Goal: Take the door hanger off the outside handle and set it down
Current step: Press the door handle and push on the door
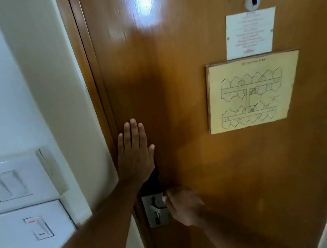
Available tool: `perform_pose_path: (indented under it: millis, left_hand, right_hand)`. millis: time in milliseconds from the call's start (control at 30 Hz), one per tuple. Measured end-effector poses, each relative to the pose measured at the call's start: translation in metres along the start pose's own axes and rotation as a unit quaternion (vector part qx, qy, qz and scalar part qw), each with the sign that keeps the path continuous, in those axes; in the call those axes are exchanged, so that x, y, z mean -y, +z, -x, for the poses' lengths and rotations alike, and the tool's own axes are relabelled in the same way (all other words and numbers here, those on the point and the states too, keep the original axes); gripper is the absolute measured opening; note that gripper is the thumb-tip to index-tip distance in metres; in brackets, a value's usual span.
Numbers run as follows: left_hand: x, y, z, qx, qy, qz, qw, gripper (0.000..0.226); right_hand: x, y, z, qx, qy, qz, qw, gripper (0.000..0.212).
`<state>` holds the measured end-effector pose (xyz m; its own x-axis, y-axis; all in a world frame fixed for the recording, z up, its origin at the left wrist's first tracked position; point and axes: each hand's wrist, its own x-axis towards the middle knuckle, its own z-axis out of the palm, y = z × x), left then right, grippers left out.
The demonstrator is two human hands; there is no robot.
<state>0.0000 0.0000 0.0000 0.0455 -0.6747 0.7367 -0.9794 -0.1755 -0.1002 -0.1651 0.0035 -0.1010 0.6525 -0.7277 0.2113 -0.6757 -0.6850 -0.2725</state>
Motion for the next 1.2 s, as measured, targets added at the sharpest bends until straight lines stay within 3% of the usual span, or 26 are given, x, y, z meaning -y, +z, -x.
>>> perform_pose_path:
  millis: [167, 400, 533, 600, 900, 1200]
  left_hand:
    - [0.009, 0.013, 0.001, -0.027, 0.019, 0.006, 0.999, 0.072]
    - [0.009, 0.018, -0.002, -0.035, 0.028, 0.033, 0.998, 0.072]
    - [0.011, 0.021, -0.001, -0.039, 0.031, 0.032, 0.998, 0.072]
    - [0.01, 0.02, 0.0, -0.048, 0.028, 0.028, 0.998, 0.072]
    - [0.001, 0.003, 0.015, -0.056, 0.017, 0.039, 0.998, 0.071]
    - [-0.019, -0.044, 0.065, -0.098, 0.033, 0.09, 0.991, 0.07]
  right_hand:
    - [-0.008, 0.027, -0.007, 0.071, -0.043, 0.067, 0.994, 0.062]
    - [0.007, 0.053, -0.01, -0.038, -0.08, 0.089, 0.992, 0.035]
    - [0.023, 0.059, -0.024, -0.001, 0.056, 0.04, 0.998, 0.031]
    - [0.02, 0.067, -0.03, 0.016, 0.085, 0.026, 0.996, 0.029]
    - [0.018, 0.093, -0.014, -0.039, 0.117, -0.039, 0.992, 0.041]
    - [0.039, 0.08, 0.061, -0.094, 0.125, -0.049, 0.986, 0.045]
